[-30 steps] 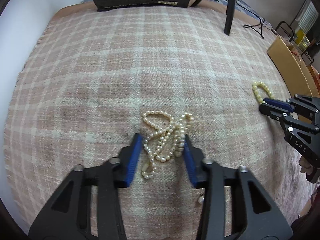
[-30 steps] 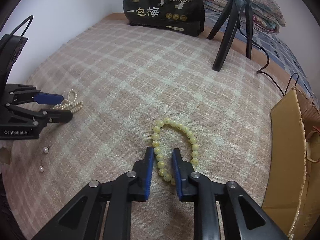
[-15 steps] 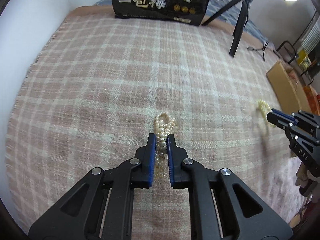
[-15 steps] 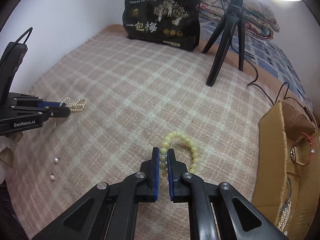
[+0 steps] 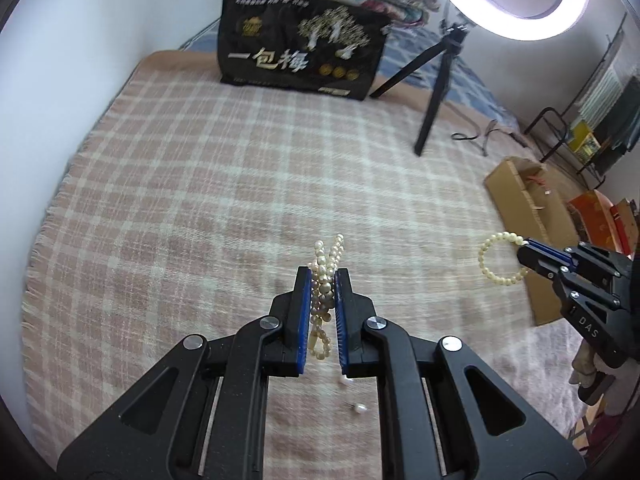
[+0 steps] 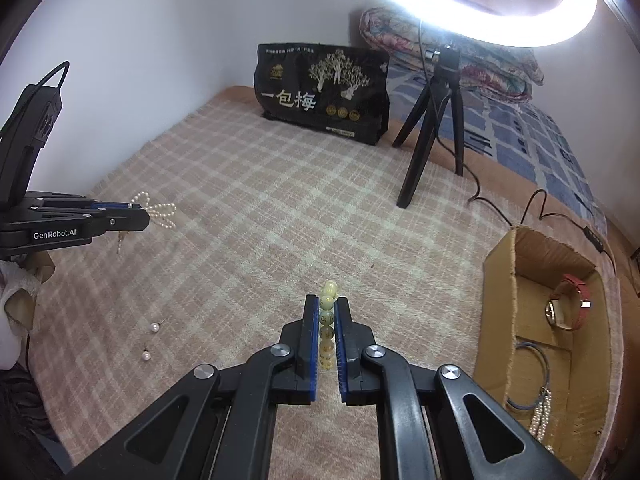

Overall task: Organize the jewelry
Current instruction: 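Lift and carry the pearl necklace in the left tool while the right tool carries the bracelet to the box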

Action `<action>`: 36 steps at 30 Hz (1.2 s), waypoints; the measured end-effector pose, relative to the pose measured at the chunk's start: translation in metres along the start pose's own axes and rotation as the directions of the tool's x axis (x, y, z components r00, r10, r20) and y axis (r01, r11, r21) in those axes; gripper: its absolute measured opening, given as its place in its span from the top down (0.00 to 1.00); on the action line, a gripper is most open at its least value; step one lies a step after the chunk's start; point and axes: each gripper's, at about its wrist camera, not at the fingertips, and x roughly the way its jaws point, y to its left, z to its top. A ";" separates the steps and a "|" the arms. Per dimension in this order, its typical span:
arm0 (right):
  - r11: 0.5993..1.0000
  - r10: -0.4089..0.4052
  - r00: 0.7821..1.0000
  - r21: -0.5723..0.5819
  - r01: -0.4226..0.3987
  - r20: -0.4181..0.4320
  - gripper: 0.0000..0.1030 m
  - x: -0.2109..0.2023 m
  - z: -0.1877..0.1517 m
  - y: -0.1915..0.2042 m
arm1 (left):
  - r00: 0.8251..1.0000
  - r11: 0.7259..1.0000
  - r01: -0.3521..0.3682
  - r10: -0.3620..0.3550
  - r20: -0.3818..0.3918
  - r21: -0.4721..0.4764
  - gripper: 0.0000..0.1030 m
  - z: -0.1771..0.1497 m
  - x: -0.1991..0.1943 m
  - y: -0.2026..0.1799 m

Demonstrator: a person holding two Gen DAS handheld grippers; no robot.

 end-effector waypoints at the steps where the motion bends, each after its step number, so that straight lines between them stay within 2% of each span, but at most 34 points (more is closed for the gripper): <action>1: 1.000 -0.004 1.000 0.002 0.004 0.008 0.95 -0.006 0.000 -0.001 | 1.000 1.000 0.008 -0.008 0.006 0.005 0.91 0.001 -0.004 -0.004; 10: 0.998 -0.050 0.995 0.037 0.047 0.090 0.95 -0.061 -0.009 -0.017 | 0.996 0.995 0.079 -0.081 0.035 0.055 0.91 -0.002 -0.027 -0.045; 17: 0.990 -0.105 0.986 0.111 0.090 0.130 0.95 -0.094 -0.021 -0.049 | 0.990 0.986 0.131 -0.135 0.036 0.103 0.91 -0.005 -0.032 -0.083; 25: 0.973 -0.163 0.978 0.188 0.137 0.133 0.95 -0.119 -0.044 -0.090 | 0.983 0.975 0.175 -0.182 0.035 0.139 0.91 0.002 -0.026 -0.126; 36: 0.949 -0.215 0.972 0.257 0.183 0.099 0.95 -0.132 -0.085 -0.135 | 0.970 0.954 0.235 -0.243 0.023 0.184 0.91 0.015 -0.006 -0.186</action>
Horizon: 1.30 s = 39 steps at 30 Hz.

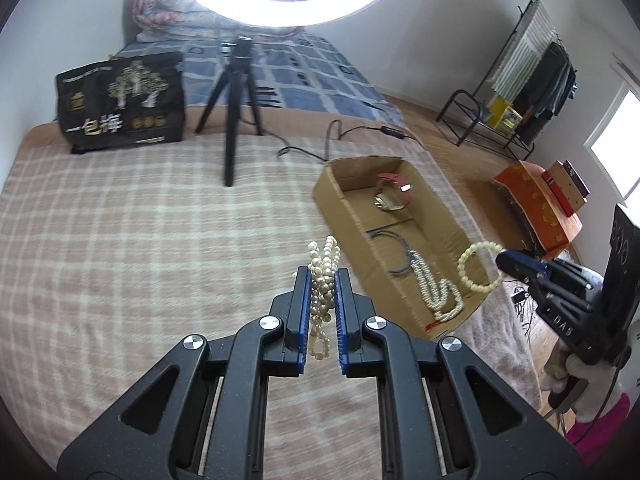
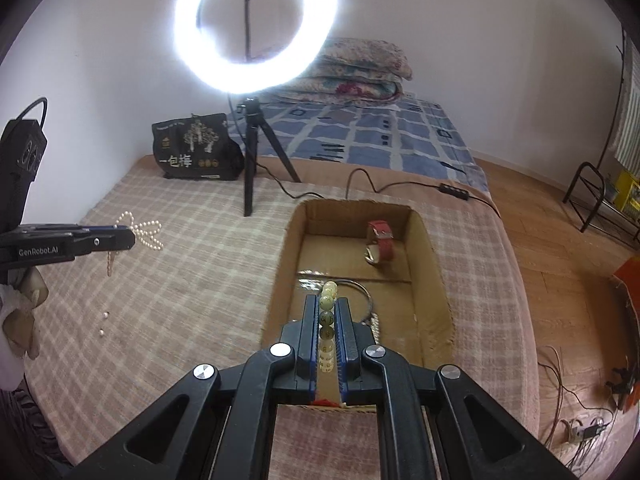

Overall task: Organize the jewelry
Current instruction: 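Lift and carry the pearl necklace in the left tool while the right tool carries the bracelet to the box, then open the left tool over the box while the right tool releases the bracelet into it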

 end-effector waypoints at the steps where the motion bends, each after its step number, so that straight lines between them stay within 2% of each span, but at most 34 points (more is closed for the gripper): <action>1: 1.000 -0.002 1.000 0.009 0.002 0.000 0.95 0.000 -0.003 -0.005 | 1.000 1.000 0.006 -0.006 -0.004 0.004 0.91 0.002 0.003 -0.004; 11: 0.998 -0.029 0.999 0.049 0.030 -0.013 0.95 0.014 -0.015 -0.032 | 1.000 0.997 0.026 -0.025 -0.009 0.074 0.91 0.026 0.041 -0.045; 18: 0.997 -0.034 0.999 0.074 0.036 -0.024 0.95 0.027 -0.017 -0.042 | 0.999 0.995 0.043 -0.042 -0.011 0.084 0.91 0.047 0.074 -0.065; 29: 0.994 -0.049 0.996 0.096 0.056 -0.071 0.95 0.050 -0.025 -0.057 | 0.998 0.996 0.028 -0.023 -0.056 0.089 0.91 0.059 0.132 -0.073; 39: 0.992 -0.038 0.994 0.112 0.049 -0.099 0.95 0.062 -0.033 -0.065 | 0.997 0.994 0.009 -0.001 -0.078 0.108 0.91 0.061 0.158 -0.081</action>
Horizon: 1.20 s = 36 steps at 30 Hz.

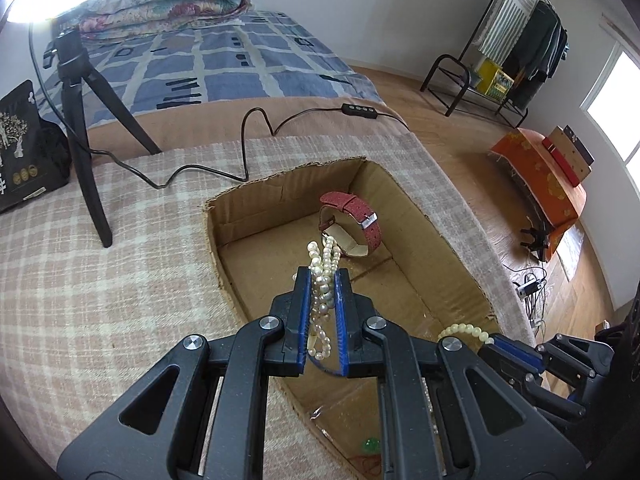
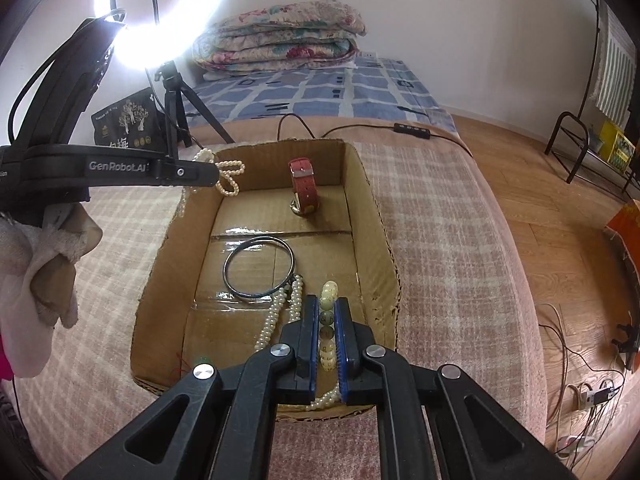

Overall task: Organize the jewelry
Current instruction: 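Open the left tool over the box while the right tool releases the bracelet into it, then move both open tools back to the pearl earrings on the blanket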

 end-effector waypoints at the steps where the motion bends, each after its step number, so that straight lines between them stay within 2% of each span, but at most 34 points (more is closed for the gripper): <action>1: 1.000 0.004 1.000 0.002 -0.004 0.000 0.95 0.000 0.000 0.000 | 1.000 1.000 -0.003 0.003 -0.003 0.002 0.91 0.000 0.002 -0.001; 7: 1.000 0.022 1.000 -0.016 -0.022 0.001 0.94 0.003 0.000 0.007 | 1.000 1.000 -0.010 0.010 -0.008 0.003 0.91 0.001 0.006 -0.003; 12: 0.999 0.030 1.000 -0.025 -0.029 0.008 0.78 -0.001 0.000 0.011 | 1.000 1.000 -0.011 0.011 -0.001 0.019 0.91 0.001 0.004 -0.006; 14: 0.999 0.022 1.000 -0.040 -0.022 0.009 0.67 -0.003 0.000 0.013 | 1.000 0.999 -0.018 0.018 0.000 0.041 0.89 0.001 0.002 -0.010; 15: 0.999 0.014 1.000 -0.048 -0.014 0.010 0.63 -0.003 0.000 0.015 | 1.000 0.998 -0.025 0.025 0.002 0.049 0.83 0.001 0.001 -0.011; 16: 0.998 0.005 1.000 -0.056 -0.005 0.014 0.52 -0.005 -0.001 0.016 | 1.000 0.998 -0.031 0.031 0.006 0.058 0.66 0.000 0.000 -0.013; 17: 0.998 -0.003 1.000 -0.062 0.004 0.019 0.41 -0.006 -0.002 0.017 | 0.999 0.997 -0.034 0.033 0.018 0.065 0.54 0.000 -0.003 -0.014; 20: 0.996 -0.036 0.999 -0.085 0.039 0.040 0.24 -0.012 -0.002 0.021 | 0.999 0.997 -0.039 0.037 0.033 0.070 0.52 -0.001 -0.010 -0.017; 23: 0.993 -0.067 0.996 -0.097 0.072 0.061 0.12 -0.018 -0.001 0.024 | 0.998 0.996 -0.043 0.041 0.037 0.074 0.52 0.000 -0.016 -0.019; 27: 0.993 -0.072 0.995 -0.093 0.078 0.066 0.11 -0.024 0.000 0.026 | 0.998 0.996 -0.049 0.045 0.047 0.073 0.52 -0.001 -0.028 -0.020; 29: 0.991 -0.092 0.993 -0.093 0.098 0.071 0.06 -0.028 -0.001 0.028 | 0.997 0.996 -0.053 0.049 0.051 0.072 0.52 -0.002 -0.035 -0.019; 36: 0.989 -0.108 0.990 -0.089 0.116 0.093 0.02 -0.048 -0.002 0.033 | 0.996 0.997 -0.066 0.062 0.071 0.050 0.51 -0.006 -0.068 -0.009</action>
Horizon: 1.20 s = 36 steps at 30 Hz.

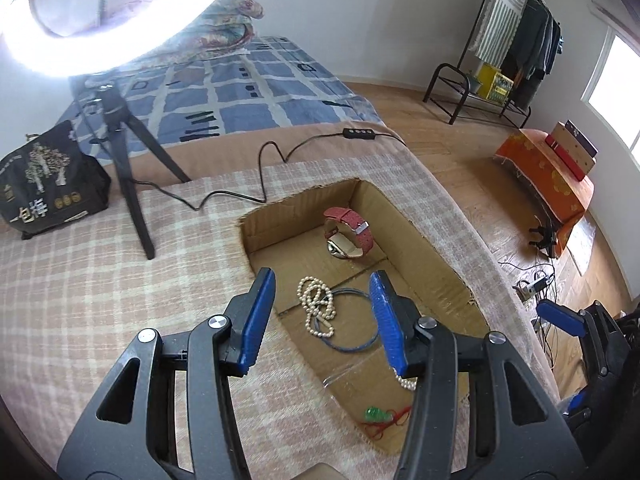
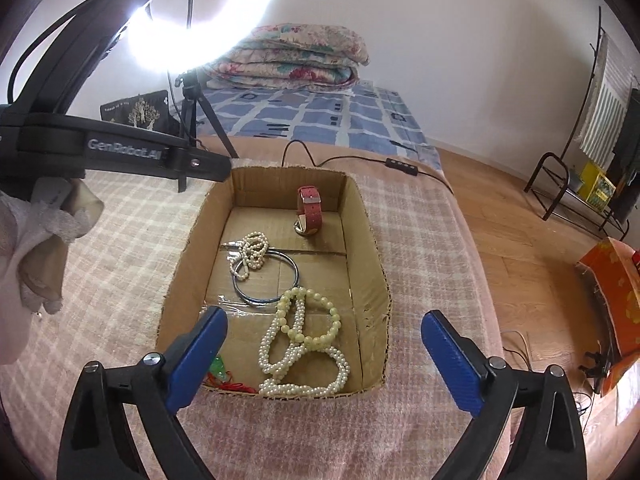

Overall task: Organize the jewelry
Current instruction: 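Move both open tools back to the pearl earrings on the blanket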

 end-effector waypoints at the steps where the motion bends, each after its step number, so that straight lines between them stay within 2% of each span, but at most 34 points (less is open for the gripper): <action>1: 1.000 0.002 1.000 0.002 -0.002 0.004 0.01 -0.003 0.001 0.000 | 1.000 1.000 0.000 0.000 0.003 -0.005 0.51 0.000 -0.005 0.002; 9: 1.000 0.025 1.000 -0.005 -0.025 0.018 0.00 -0.027 0.008 0.015 | 0.999 1.000 -0.011 0.011 0.047 -0.004 0.51 -0.006 -0.051 0.010; 16: 0.999 0.038 0.999 -0.029 -0.037 0.039 0.00 -0.045 0.013 0.037 | 0.996 1.000 -0.022 0.023 0.085 -0.016 0.51 -0.020 -0.095 0.031; 26: 0.993 0.118 0.991 -0.033 -0.117 0.054 0.00 -0.059 0.021 0.075 | 0.991 0.997 -0.059 0.064 0.116 -0.051 0.51 -0.044 -0.155 0.076; 36: 0.976 0.204 0.976 -0.094 -0.197 0.071 0.00 -0.065 0.027 0.129 | 0.984 0.985 -0.112 0.128 0.121 -0.129 0.51 -0.091 -0.211 0.150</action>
